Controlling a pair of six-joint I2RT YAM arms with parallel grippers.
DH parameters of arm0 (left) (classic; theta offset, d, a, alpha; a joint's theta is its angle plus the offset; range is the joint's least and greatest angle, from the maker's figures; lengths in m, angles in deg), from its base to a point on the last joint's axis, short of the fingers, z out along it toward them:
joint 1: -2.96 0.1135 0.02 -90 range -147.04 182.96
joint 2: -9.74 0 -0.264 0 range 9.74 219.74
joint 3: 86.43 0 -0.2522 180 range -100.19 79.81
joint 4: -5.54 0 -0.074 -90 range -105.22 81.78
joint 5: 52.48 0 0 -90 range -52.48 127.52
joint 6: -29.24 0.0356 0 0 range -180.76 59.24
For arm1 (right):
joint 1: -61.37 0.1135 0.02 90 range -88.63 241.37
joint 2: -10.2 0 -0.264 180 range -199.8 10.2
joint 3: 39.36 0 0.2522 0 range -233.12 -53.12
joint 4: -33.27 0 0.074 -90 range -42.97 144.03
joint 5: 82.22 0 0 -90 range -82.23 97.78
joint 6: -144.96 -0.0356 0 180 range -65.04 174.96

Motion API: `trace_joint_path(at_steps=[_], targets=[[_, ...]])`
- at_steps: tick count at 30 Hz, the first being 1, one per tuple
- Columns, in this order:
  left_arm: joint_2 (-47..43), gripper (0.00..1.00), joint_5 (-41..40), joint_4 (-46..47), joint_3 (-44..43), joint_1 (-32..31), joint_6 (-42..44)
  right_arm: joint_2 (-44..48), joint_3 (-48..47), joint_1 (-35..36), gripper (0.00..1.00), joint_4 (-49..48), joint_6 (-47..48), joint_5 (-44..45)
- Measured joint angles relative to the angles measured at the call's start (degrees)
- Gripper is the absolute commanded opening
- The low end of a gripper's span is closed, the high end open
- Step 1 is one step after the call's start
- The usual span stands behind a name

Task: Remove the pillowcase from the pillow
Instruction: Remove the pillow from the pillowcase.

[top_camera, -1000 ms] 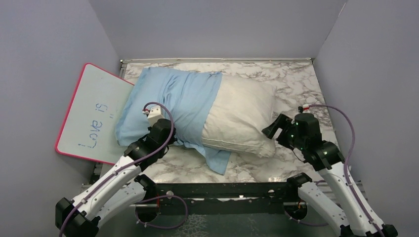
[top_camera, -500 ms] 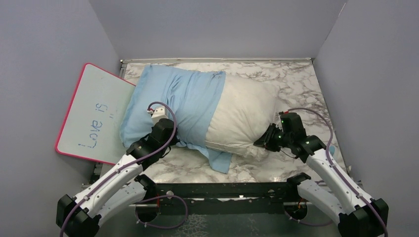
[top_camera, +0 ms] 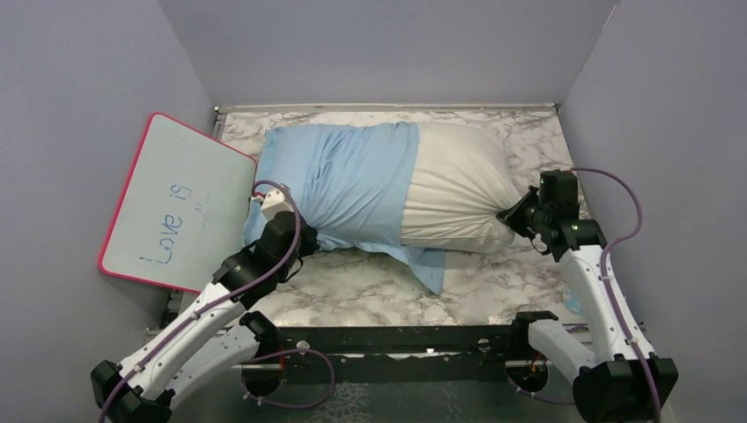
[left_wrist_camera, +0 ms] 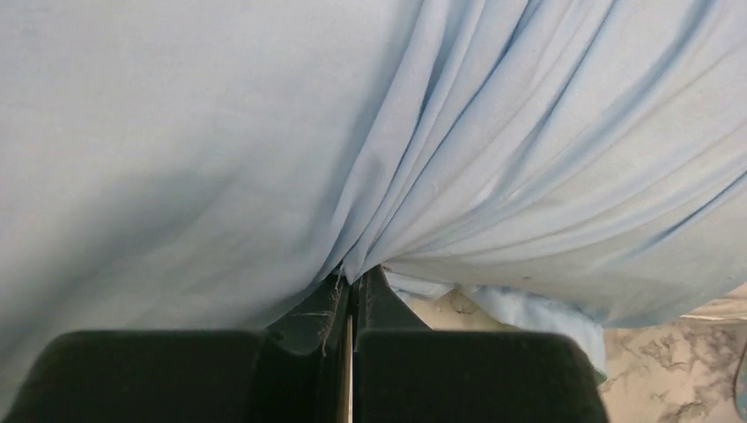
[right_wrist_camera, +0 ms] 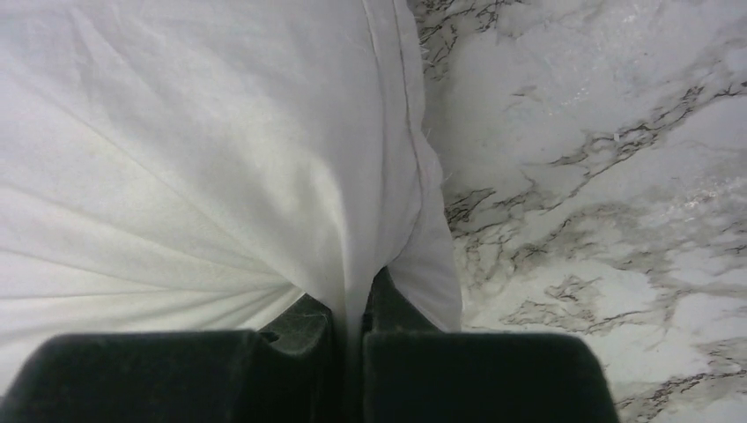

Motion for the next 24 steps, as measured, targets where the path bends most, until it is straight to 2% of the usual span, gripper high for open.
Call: trace_joint_path(at_steps=[2, 4, 6, 9, 18, 24], targets=[[-1.86, 0.15, -0.94, -1.09, 0.13, 0.22, -0.46, 0.35, 0.33, -1.51, 0.03, -0.20, 1.42, -2.25], [-4.17, 0.39, -0.31, -0.31, 1.27, 0.24, 0.76, 0.72, 1.03, -2.19, 0.04, -0.42, 3.41, -5.55], [-5.92, 0.57, 1.07, 1.25, 3.13, 0.85, 2.40, 0.87, 1.46, -2.78, 0.05, -0.33, 5.53, -8.37], [-6.25, 0.70, 5.20, 3.80, 4.87, 1.29, 3.76, 1.64, 1.49, -3.30, 0.07, 0.04, 7.96, -10.91], [-2.97, 0.86, 21.38, 9.68, 2.89, 1.36, 4.90, 6.38, 3.76, -3.58, 0.07, -0.11, 9.70, -15.87], [-6.25, 0.89, 31.39, 13.40, 1.81, 1.66, 5.16, 4.09, 6.03, -3.96, 0.07, -0.92, 9.77, -18.47]])
